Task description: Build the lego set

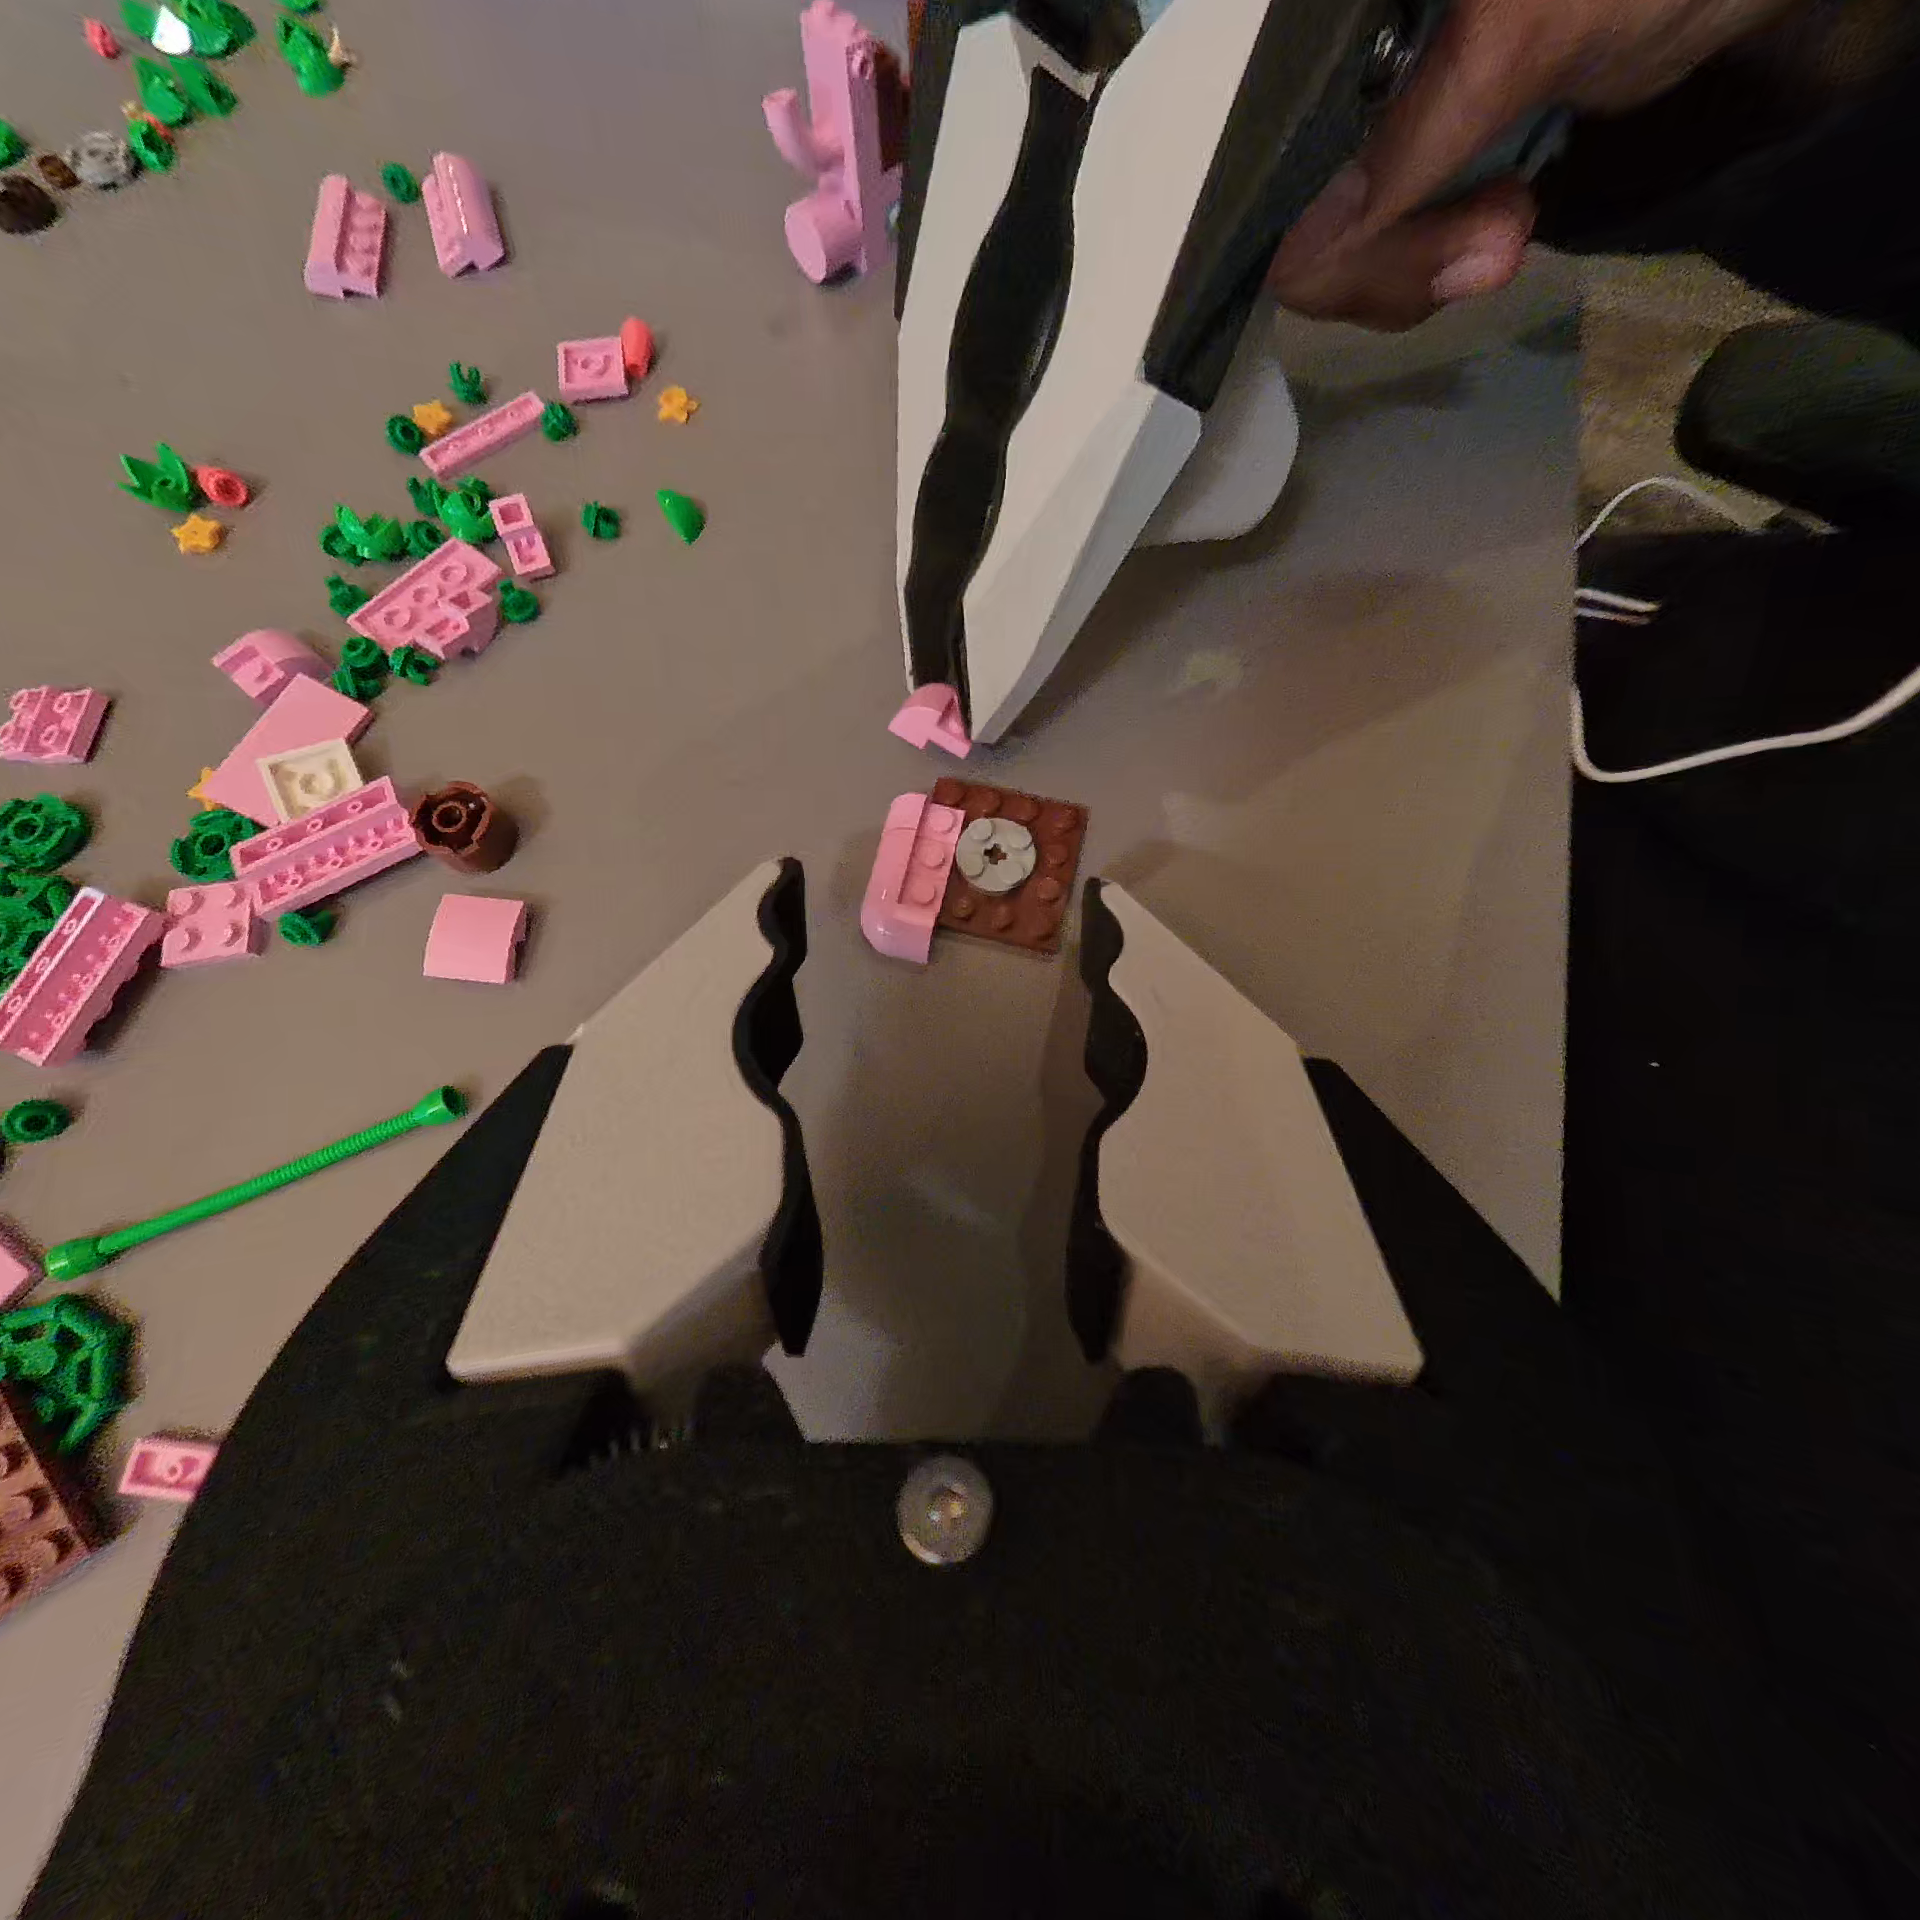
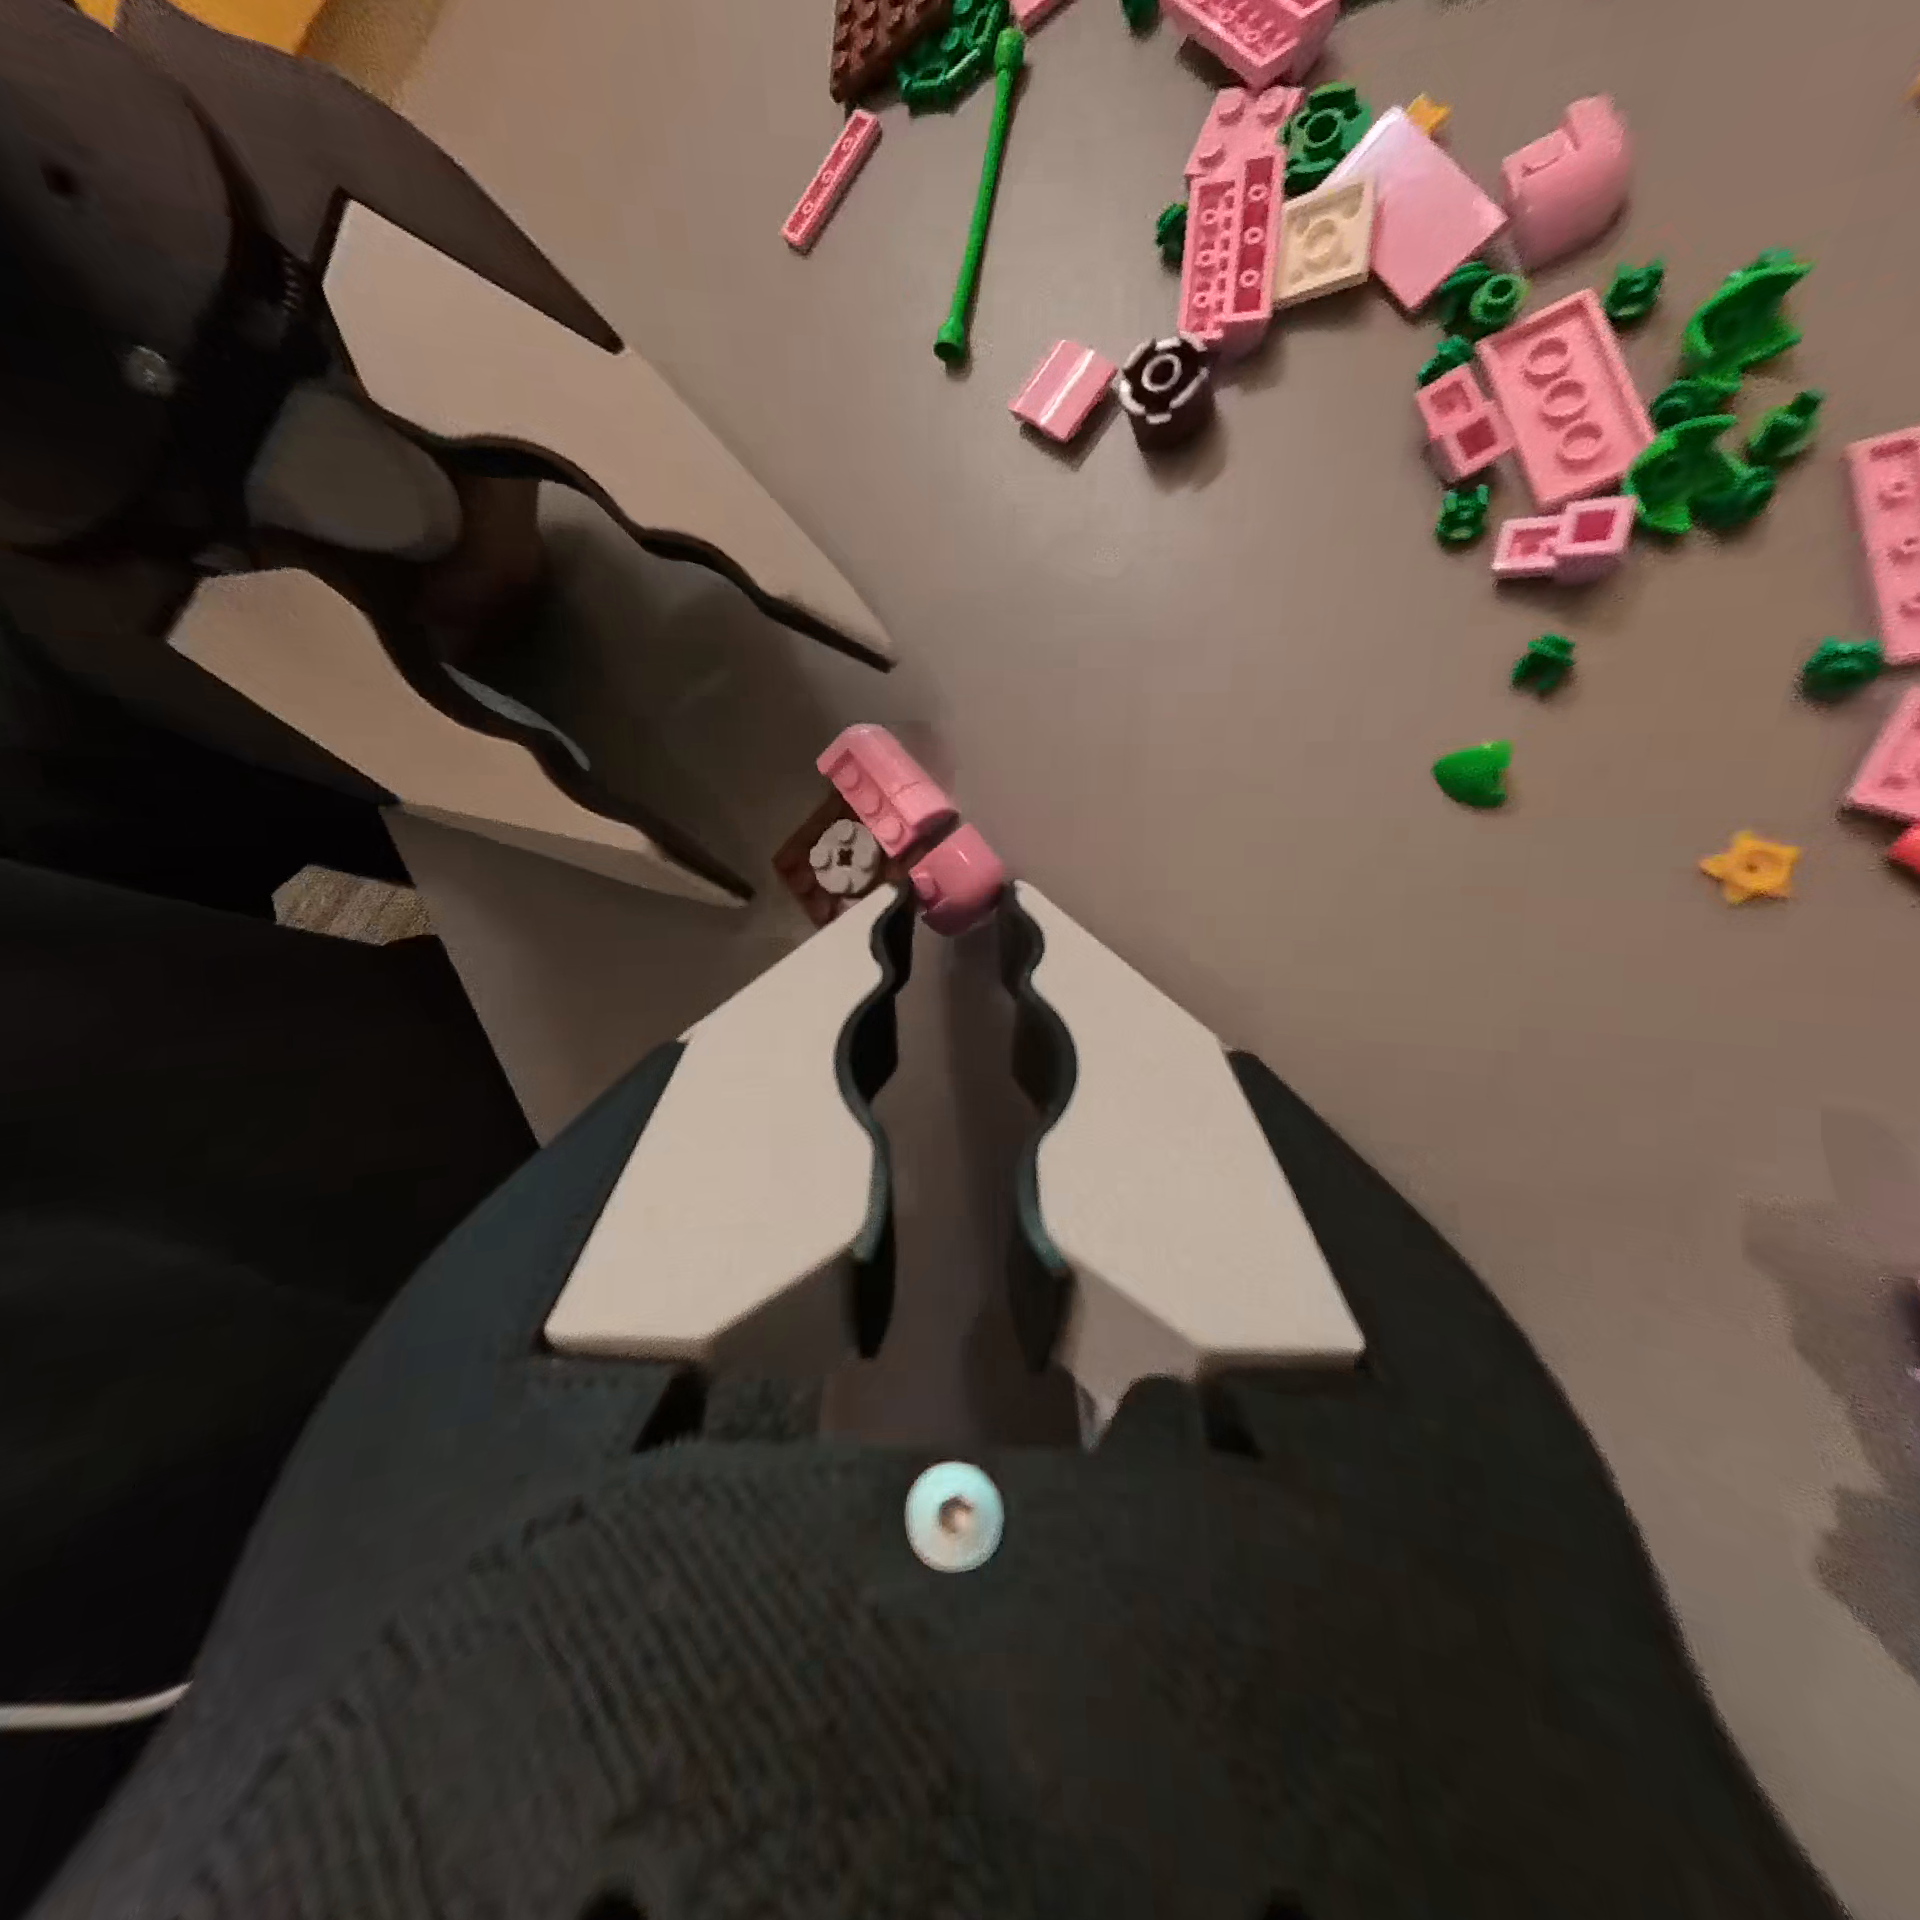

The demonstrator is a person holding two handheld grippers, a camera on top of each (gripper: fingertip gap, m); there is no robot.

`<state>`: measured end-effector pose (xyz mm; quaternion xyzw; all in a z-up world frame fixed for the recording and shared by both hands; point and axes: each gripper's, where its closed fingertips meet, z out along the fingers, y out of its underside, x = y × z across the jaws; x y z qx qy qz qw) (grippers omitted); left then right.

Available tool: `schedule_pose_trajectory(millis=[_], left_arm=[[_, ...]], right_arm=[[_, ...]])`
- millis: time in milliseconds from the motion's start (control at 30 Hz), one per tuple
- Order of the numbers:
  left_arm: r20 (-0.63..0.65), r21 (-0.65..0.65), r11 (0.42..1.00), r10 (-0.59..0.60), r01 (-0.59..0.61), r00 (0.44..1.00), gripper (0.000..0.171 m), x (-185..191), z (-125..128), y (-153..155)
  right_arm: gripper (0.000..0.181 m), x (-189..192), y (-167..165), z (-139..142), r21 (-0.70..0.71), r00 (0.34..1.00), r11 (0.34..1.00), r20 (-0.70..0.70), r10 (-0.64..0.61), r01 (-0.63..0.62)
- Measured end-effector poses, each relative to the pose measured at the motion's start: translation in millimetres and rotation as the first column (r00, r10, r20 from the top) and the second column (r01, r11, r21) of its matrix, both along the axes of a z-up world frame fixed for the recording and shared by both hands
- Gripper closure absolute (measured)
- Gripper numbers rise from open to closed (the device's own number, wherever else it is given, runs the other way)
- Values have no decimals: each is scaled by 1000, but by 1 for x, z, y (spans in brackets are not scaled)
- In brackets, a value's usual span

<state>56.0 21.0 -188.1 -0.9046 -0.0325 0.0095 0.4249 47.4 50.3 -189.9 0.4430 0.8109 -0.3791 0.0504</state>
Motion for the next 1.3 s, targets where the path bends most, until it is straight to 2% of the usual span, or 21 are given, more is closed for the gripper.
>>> schedule_pose_trajectory(millis=[167,300,833,967,1067,1300], left_arm=[[-22,-52,999,16,-17,1000,122,-2,-8,0],[-19,-56,998,-6,5,1000,133,1,-8,1],[-3,-57,998,-6,5,1000,133,1,-9,1],[0,-58,998,-5,5,1000,133,1,-9,1],[-4,-60,998,-4,4,1000,133,1,-9,1],[-1,-62,998,-3,3,1000,132,1,-10,1]], right_arm=[[167,-1,-7,-4,43,999,998,12,47,-48],[166,0,-7,-4,58,998,997,18,55,-56],[157,-5,-1,1,97,995,992,-43,90,-86],[154,-9,-3,7,109,974,982,-151,169,-153],[146,-2,-16,13,64,936,960,-214,281,-274],[151,-4,-11,3,106,912,936,-214,351,-335]])
